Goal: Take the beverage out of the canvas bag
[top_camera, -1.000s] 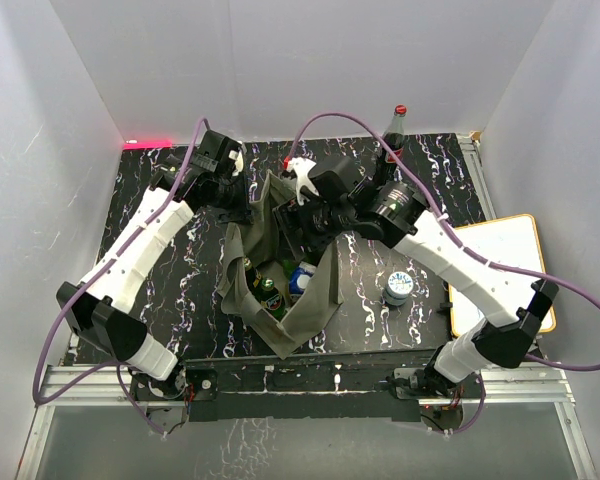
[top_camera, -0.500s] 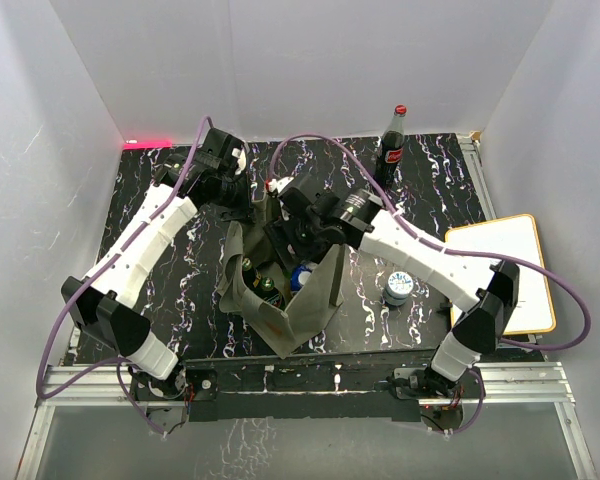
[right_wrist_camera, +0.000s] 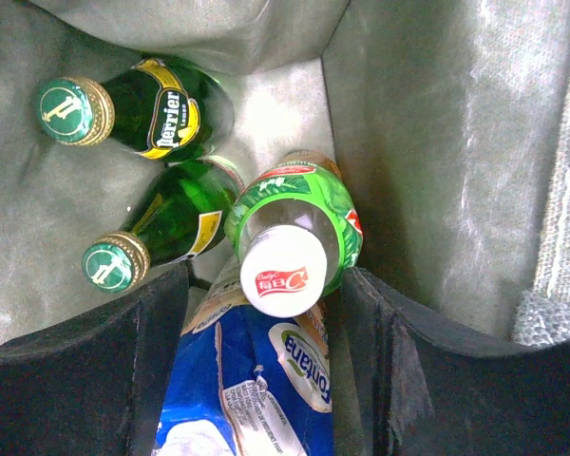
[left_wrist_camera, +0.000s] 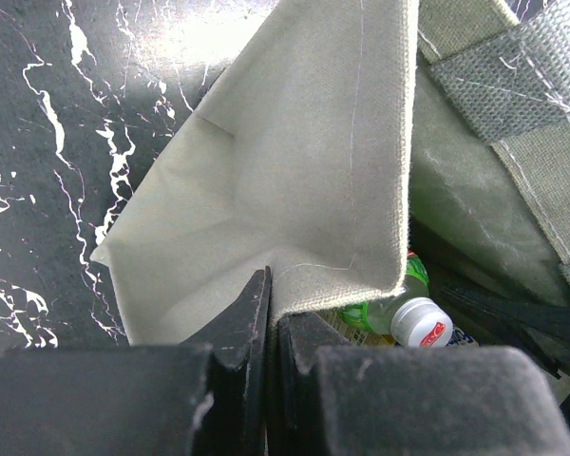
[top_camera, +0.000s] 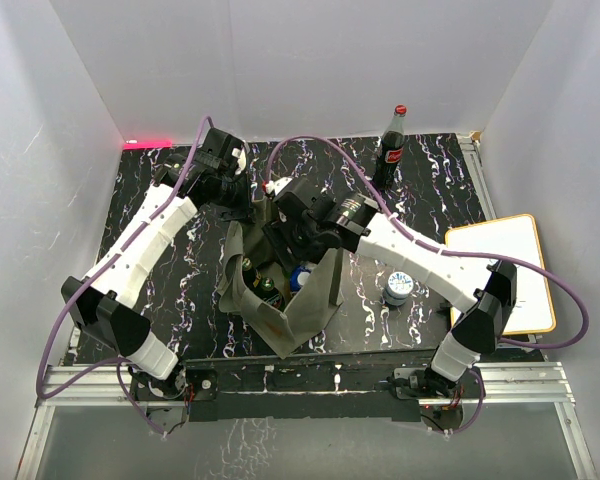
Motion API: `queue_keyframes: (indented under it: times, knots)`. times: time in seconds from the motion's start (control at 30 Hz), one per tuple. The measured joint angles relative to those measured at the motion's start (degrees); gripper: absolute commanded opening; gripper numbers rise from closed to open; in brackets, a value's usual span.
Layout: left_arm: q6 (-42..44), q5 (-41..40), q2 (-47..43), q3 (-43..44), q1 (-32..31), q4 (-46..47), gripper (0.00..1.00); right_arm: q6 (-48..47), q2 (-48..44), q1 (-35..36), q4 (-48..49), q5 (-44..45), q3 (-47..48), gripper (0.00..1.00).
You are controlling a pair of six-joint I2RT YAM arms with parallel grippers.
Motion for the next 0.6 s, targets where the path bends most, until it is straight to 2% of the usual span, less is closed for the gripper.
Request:
queue_keyframes:
  times: [0.2, 0.43, 0.6]
  knots:
    - [0.07, 0.00, 0.00, 0.00, 0.00, 0.00, 0.00, 0.02, 0.00, 0.00, 2.67, 1.25, -0.85, 0.60]
    - [0.42, 0.15, 0.00, 0.00, 0.04, 0.00, 0.00, -0.09, 0.59, 0.11, 2.89, 3.23, -1.60, 0.61]
    - [0.48, 0.22, 0.02, 0.00, 0.04, 0.00, 0.00, -0.87, 1.05, 0.48, 2.84, 4.52, -1.60, 0.35]
